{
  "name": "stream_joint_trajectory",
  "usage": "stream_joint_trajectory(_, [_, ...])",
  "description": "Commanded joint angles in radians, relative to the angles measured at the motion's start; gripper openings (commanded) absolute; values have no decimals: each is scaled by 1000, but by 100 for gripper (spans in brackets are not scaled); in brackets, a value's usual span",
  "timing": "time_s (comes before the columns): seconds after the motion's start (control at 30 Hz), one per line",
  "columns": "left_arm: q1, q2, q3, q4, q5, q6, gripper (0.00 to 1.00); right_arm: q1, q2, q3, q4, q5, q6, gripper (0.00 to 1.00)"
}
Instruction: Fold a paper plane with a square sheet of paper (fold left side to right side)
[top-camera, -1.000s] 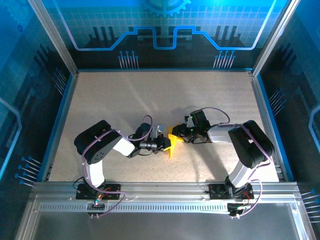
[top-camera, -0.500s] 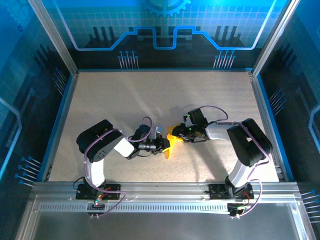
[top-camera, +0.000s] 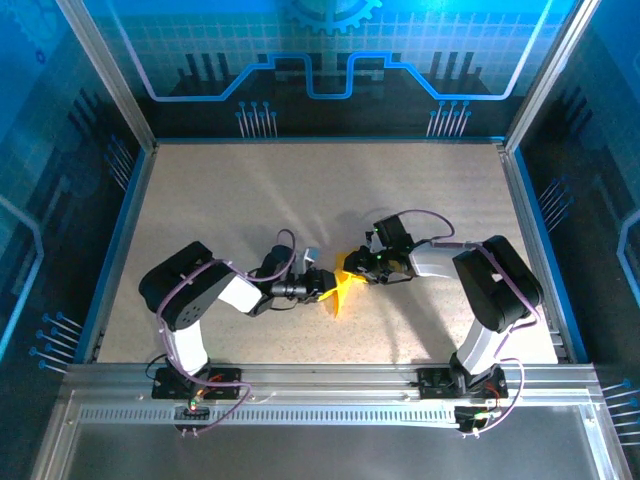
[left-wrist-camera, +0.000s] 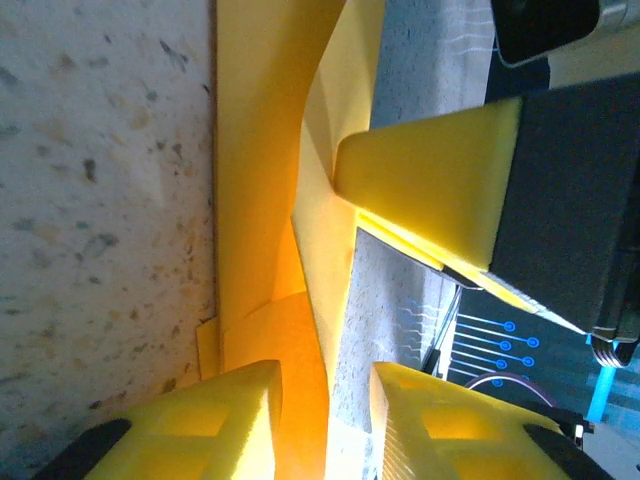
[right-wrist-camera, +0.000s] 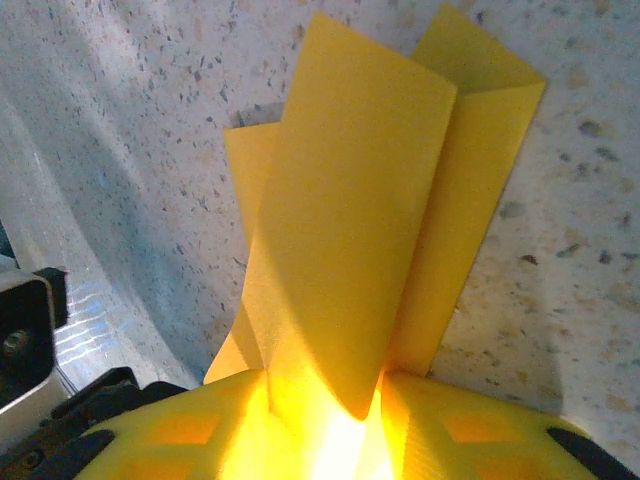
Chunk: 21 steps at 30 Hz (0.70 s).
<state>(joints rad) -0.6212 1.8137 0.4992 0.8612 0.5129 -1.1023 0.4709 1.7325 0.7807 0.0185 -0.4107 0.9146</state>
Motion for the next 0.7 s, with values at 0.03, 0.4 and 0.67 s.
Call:
stream_joint_trajectory(0.03, [16,-12,10,-47,5,38,31,31,56,-9,-83,88,-33,37])
stream_joint_trajectory(0.4, [14,45,58,-35,35,42,31,33,57,-4,-97,95,-35,37])
stream_joint_trajectory(0.67, [14,49,86,-117,11,89,16,36,58,5,-115,102,-42,37])
